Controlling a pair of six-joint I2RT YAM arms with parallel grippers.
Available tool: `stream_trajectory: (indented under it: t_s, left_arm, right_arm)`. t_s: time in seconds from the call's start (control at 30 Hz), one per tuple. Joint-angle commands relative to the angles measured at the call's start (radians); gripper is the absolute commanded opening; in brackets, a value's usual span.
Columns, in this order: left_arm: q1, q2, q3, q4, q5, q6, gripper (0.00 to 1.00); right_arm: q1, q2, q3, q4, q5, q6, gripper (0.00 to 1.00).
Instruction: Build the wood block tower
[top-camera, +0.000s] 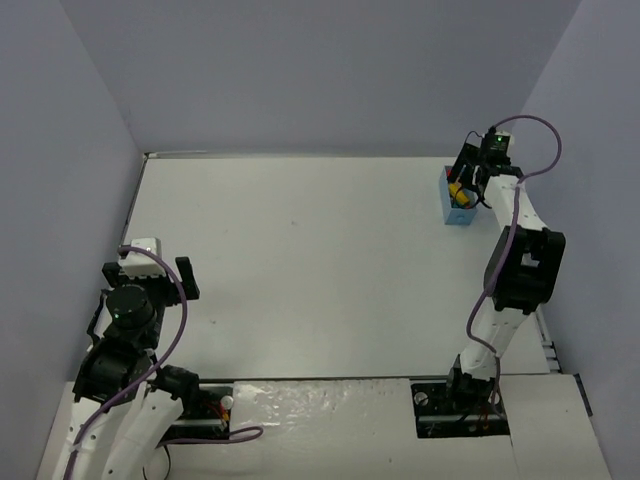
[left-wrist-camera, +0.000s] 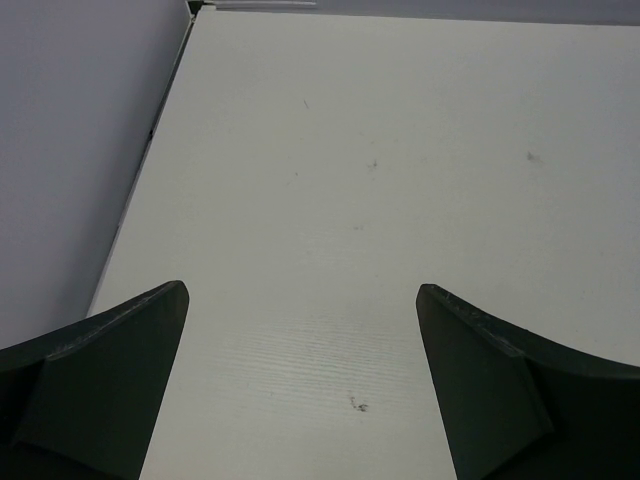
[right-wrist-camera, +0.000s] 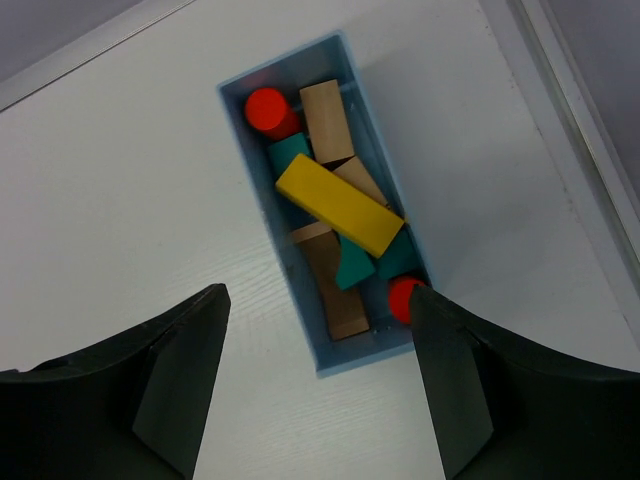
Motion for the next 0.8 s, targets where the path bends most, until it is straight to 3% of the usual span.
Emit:
stream_trajectory:
  t_s: [0.0, 0.53, 0.73, 0.77]
  left_arm:
    - [-0.017, -0.004, 0.01, 0.079, -0.012, -0.006, 0.97]
    - [-0.04, 0.005, 0.01, 0.082, 0.001, -0.002, 0.97]
    - [-0.042, 0.013, 0.012, 0.084, 0.017, 0.002, 0.97]
    - [-0.042, 0.016, 0.012, 0.085, 0.031, 0.003, 0.97]
  right_arm:
    - [-0.021, 0.054, 0.104, 0.033, -0.003, -0.093, 0.67]
    - [-0.084, 0.236, 0.201, 0.036, 0.0, -0.239, 0.42]
    - [-0.085, 0.271, 0.235, 0.036, -0.012, -0.304, 0.23]
    - [-0.085, 0.276, 0.243, 0.036, -0.022, -0.313, 0.13]
